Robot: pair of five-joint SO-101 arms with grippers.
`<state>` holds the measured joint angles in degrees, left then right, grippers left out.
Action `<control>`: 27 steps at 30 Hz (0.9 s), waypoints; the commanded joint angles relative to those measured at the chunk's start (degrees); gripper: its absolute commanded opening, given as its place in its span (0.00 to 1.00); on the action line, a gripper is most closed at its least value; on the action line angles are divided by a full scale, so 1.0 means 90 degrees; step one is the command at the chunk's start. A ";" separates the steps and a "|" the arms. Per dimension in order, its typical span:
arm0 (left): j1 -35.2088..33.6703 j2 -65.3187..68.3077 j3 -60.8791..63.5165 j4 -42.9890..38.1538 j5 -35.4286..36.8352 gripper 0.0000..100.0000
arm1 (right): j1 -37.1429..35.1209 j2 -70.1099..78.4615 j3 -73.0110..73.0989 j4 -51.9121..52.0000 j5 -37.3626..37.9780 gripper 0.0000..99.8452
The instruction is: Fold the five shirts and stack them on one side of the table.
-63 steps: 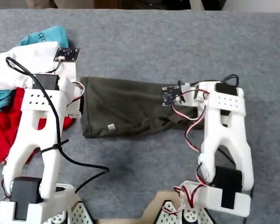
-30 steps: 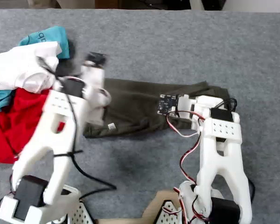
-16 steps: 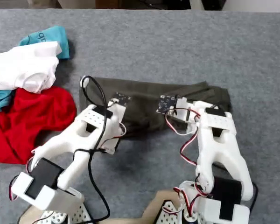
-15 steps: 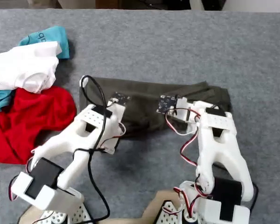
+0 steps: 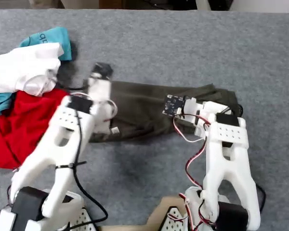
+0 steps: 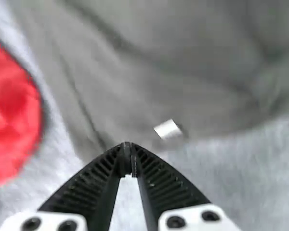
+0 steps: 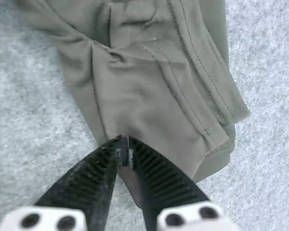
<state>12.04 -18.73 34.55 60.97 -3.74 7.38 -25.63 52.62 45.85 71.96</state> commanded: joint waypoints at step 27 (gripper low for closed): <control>-0.0352 0.2447 -0.0733 -0.0127 -0.0733 0.02 | 0.0562 0.2642 -0.3404 -0.0078 -0.1690 0.02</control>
<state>8.00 3.34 32.00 59.47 -10.07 11.96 -10.24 30.29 44.18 60.70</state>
